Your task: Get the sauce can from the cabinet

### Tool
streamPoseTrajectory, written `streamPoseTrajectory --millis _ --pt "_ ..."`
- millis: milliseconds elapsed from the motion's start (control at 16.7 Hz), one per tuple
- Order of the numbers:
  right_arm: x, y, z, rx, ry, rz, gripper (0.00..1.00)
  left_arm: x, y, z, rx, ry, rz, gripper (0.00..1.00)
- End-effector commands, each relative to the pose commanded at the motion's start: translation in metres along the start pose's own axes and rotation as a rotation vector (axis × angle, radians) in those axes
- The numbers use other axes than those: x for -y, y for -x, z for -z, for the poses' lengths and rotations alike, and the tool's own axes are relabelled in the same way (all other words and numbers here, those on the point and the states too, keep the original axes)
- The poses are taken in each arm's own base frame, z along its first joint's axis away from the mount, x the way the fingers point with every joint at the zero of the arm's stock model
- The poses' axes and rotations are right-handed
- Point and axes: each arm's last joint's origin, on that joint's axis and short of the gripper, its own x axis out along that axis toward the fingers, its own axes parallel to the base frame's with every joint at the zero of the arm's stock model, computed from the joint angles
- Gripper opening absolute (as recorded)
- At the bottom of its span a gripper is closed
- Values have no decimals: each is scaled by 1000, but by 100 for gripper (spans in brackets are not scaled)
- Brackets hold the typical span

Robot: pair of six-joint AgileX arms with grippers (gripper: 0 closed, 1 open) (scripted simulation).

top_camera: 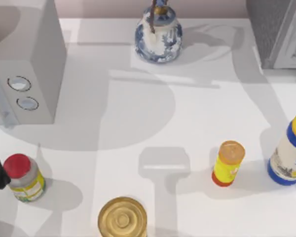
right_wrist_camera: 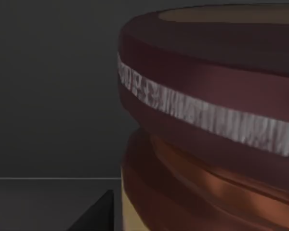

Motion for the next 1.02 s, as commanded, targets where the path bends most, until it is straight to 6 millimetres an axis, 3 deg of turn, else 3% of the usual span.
streamPoseTrajectory --millis 600,1020 --pt "0 0 0 0 0 0 2 0 0 0 0 0 0 100" --pt "0 0 0 0 0 0 0 0 0 0 0 0 0 100"
